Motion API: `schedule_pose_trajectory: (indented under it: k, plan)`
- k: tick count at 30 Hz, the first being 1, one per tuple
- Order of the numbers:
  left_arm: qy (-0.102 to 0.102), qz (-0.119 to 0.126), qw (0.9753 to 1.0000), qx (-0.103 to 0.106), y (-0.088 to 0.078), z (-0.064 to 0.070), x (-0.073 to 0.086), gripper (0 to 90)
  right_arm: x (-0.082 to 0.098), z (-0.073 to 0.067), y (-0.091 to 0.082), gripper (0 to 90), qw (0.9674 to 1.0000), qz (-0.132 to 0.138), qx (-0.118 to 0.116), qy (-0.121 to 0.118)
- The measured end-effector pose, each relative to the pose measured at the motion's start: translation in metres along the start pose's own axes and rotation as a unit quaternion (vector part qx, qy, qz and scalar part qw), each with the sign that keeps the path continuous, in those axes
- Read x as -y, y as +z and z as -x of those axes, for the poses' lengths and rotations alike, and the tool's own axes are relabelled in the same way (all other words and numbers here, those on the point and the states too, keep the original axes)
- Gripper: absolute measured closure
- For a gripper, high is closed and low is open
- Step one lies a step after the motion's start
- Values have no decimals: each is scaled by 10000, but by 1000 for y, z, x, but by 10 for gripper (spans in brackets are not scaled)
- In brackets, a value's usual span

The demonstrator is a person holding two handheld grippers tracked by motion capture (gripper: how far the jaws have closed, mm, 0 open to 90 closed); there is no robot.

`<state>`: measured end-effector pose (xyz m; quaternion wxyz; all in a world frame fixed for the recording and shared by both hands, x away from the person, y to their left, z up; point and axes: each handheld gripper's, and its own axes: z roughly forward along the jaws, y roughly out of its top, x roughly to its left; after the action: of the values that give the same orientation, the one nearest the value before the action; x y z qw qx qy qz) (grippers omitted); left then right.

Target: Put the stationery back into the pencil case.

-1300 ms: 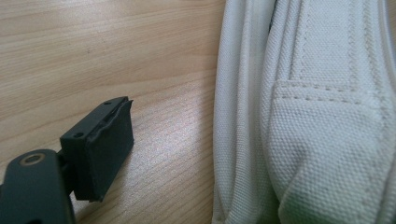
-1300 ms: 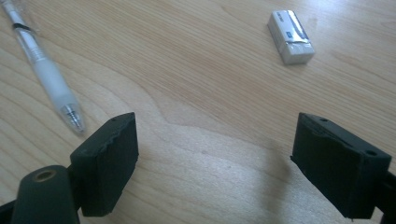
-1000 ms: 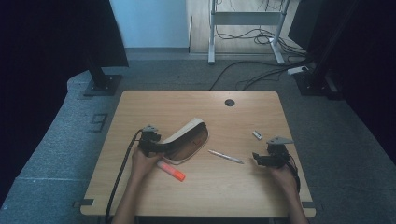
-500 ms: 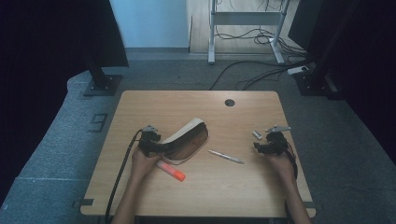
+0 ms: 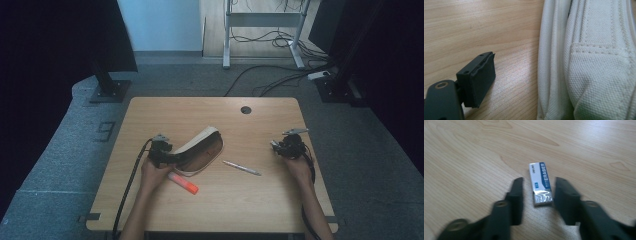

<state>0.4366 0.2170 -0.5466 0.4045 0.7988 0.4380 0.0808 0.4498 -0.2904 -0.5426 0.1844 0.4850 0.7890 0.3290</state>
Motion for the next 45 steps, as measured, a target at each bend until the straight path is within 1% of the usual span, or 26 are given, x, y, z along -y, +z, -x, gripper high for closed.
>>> schedule_pose_trajectory:
  k: [2,7,10,13,14,16,17,18,20,21,22,23,24,26,27,28,29,30,33,34,35,37,38,40,44,45]
  plan:
    - [-8,9,10000,0,0,0,0,143,0,1,0,719,10000,-9,-35,42]
    - [-7,10,10000,4,0,0,0,143,0,-3,-2,724,10000,-70,19,24]
    - [-5,13,10000,5,0,0,0,143,1,-8,-3,724,10000,4,-58,16]
    - [-8,14,10000,3,0,0,0,143,-2,-14,-6,724,9998,80,-157,-44]
    - [-9,16,10000,3,0,0,0,143,-7,-20,-7,724,9997,124,-204,-96]
    - [-7,14,10000,1,0,0,0,143,-10,-23,-8,724,9995,150,-245,-132]
    - [-5,13,10000,-1,0,0,0,143,-15,-31,-10,724,9991,194,-315,-205]
    - [-4,12,10000,1,0,0,0,143,-15,-31,-10,724,9991,194,-315,-205]
    - [-5,12,10000,2,0,0,0,143,-21,-39,-10,724,9986,211,-396,-290]
    - [-6,13,10000,3,0,0,0,143,-26,-48,-10,724,9980,233,-463,-374]
    - [-5,14,10000,5,0,0,0,143,-29,-51,-9,724,9975,249,-502,-430]
    - [-5,14,10000,5,0,0,0,143,-29,-51,-9,724,9975,249,-502,-430]
    - [-5,14,10000,5,0,0,0,144,-34,-59,-8,724,9969,258,-551,-494]
    - [-5,13,10000,7,0,0,0,144,-35,-61,-8,724,9967,256,-578,-513]
    - [-5,14,10000,7,0,0,0,144,-40,-67,-5,724,9960,274,-647,-558]
    - [-4,14,10000,8,0,0,0,144,-40,-67,-5,724,9960,274,-647,-558]
    - [-4,14,10000,8,0,0,0,144,-44,-73,-3,724,9953,299,-733,-560]
    - [-4,14,10000,8,0,0,0,144,-44,-73,-3,724,9953,299,-733,-560]
    - [-4,15,10000,9,0,0,0,144,-49,-83,0,724,9942,305,-812,-634]
    - [-11,20,10000,9,0,0,0,144,-53,-89,2,724,9934,317,-855,-695]
    - [-11,20,10000,9,0,0,0,144,-53,-89,2,724,9934,317,-855,-695]
    - [-19,26,10000,13,0,0,0,144,-56,-96,5,724,9926,315,-903,-752]
    - [-19,26,10000,13,0,0,0,144,-60,-102,8,724,9919,311,-948,-781]
    - [-21,25,10000,14,0,0,0,145,-61,-105,10,724,9915,310,-975,-807]
    - [-21,23,10000,14,0,0,0,145,-68,-120,19,724,9894,295,-1074,-928]
    - [-20,23,10000,15,0,0,0,145,-68,-120,19,724,9894,295,-1074,-928]
